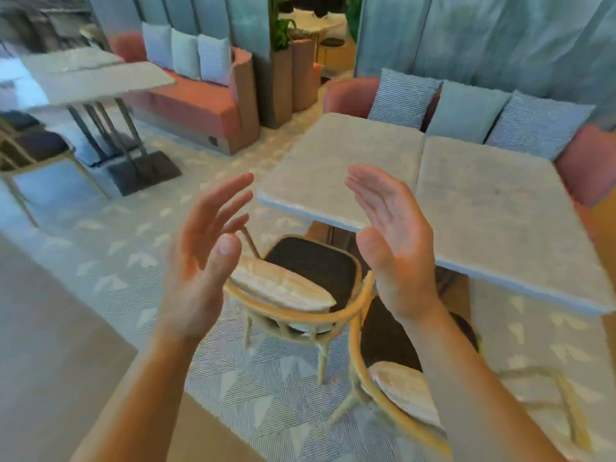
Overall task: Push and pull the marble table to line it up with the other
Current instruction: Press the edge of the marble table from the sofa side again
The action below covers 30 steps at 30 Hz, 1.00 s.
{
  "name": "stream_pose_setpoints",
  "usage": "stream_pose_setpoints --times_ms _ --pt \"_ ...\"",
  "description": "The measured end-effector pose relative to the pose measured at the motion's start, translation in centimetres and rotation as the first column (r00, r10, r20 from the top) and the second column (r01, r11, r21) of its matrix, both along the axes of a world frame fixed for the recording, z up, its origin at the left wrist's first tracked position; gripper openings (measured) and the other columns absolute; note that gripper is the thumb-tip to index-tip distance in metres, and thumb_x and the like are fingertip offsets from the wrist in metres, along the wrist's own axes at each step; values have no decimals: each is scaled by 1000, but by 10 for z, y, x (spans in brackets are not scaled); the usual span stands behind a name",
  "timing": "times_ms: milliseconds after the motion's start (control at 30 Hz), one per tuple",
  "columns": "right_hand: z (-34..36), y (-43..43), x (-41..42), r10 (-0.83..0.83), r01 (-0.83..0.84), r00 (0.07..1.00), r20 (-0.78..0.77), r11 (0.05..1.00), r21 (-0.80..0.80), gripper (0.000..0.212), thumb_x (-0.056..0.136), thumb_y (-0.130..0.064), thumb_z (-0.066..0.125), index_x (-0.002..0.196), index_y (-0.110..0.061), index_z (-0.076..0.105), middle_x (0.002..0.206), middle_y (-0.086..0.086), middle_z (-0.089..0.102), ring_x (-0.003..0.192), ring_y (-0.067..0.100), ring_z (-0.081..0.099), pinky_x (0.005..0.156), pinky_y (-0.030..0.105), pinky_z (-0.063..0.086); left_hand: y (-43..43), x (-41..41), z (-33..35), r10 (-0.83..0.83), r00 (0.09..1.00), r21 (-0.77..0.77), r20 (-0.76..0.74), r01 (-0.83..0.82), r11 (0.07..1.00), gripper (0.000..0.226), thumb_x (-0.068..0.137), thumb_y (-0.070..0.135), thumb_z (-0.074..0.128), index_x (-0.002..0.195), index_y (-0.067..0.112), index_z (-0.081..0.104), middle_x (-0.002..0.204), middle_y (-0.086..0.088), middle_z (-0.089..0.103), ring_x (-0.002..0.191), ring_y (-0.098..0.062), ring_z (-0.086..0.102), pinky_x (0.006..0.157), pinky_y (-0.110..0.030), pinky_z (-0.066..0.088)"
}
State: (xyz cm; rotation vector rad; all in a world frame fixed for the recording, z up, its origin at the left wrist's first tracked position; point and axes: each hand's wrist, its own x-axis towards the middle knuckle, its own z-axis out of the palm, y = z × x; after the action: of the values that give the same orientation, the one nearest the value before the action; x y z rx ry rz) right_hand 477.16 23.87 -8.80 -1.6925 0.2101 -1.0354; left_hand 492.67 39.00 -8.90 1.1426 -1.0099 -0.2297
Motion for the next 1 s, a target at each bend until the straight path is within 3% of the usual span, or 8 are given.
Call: stream_pose_setpoints --times_ms 167,367,533,733,1000 --pt "11 51 77 61 -58 998 24 994 -94 80 88 -77 65 147 -26 52 156 5 58 150 21 54 125 40 42 51 69 18 17 1000 -26 13 -17 1000 60 85 86 65 135 53 65 151 11 65 149 -26 58 118 -42 48" --pt "29 53 167 112 -108 994 4 966 -235 82 88 -79 61 148 -24 51 157 5 58 151 19 53 126 49 41 64 151 21 86 996 -88 16 -84 993 69 86 84 65 140 42 59 154 3 62 148 -27 59 115 -40 49" --pt "14 43 268 184 -172 983 27 956 -239 86 89 -80 58 148 -17 51 153 2 59 148 19 55 125 47 43 66 238 16 161 984 -81 72 -155 985 66 90 81 64 141 41 58 153 5 62 149 -28 59 116 -42 49" --pt "14 32 409 312 -294 948 61 934 -203 93 87 -81 58 148 -11 50 154 12 58 147 23 56 123 41 44 71 347 16 282 956 -42 79 -279 959 69 92 79 64 143 32 56 156 -8 59 150 -34 56 117 -49 49" --pt "17 23 574 435 -411 898 72 885 -218 89 90 -79 58 148 -13 51 156 16 56 146 27 57 124 54 44 66 482 19 380 923 -39 54 -378 925 71 92 79 62 144 30 55 155 -6 60 150 -32 58 116 -44 50"
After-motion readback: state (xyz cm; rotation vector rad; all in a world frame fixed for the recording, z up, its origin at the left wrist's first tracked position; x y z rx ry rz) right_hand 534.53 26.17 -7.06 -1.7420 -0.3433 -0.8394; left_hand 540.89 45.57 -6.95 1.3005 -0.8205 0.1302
